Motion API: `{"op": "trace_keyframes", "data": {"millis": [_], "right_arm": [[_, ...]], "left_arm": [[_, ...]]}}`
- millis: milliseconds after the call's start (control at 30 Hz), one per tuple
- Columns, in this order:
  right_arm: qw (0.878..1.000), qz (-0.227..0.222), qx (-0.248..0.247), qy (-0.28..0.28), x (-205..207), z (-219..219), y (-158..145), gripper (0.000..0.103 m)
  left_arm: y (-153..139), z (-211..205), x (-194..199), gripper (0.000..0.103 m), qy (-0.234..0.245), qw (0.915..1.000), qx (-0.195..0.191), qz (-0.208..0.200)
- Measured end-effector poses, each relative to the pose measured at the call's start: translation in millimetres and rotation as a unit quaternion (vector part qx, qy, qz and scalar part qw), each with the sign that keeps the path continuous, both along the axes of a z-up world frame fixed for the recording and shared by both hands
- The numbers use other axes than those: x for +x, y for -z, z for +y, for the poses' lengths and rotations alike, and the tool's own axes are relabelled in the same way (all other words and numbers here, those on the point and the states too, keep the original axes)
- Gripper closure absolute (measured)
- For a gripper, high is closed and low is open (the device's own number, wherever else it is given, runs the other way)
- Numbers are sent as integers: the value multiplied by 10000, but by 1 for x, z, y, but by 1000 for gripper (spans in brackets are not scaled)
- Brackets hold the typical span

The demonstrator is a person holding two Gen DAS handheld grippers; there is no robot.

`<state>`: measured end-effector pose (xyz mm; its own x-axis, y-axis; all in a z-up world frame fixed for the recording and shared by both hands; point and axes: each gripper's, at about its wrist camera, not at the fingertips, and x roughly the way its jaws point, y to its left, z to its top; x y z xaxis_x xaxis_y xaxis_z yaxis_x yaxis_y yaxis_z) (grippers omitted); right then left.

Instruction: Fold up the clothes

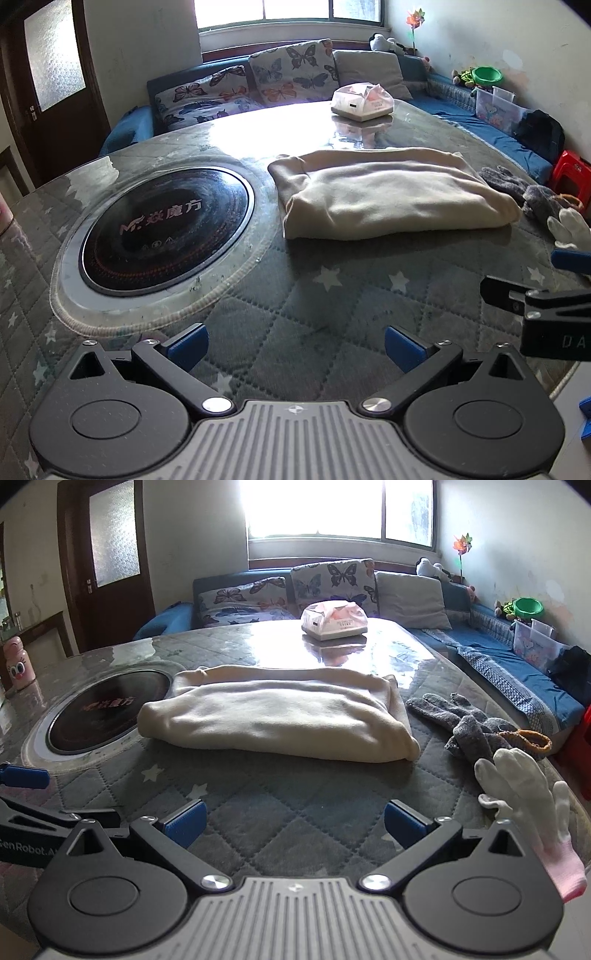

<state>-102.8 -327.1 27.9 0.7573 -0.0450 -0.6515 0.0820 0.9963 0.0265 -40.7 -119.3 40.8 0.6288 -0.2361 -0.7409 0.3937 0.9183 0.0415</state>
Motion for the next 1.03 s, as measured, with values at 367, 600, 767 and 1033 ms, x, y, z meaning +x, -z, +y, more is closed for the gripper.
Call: {"op": "trace_keyframes", "data": {"millis": [367, 600, 767, 1033], "right_arm": [[9999, 157, -4, 32, 19, -7, 6, 0], [9998, 216, -11, 12, 26, -7, 9, 0], [9997, 235, -4, 3, 29, -8, 11, 0], [9997, 239, 10, 2, 32, -10, 12, 0]], "left_arm": [[8, -5, 21, 0, -24, 9999, 15, 125], [11, -6, 28, 0, -55, 9998, 3, 171], [12, -8, 30, 0, -50, 9999, 46, 141], [12, -11, 34, 0, -6, 9999, 77, 126]]}}
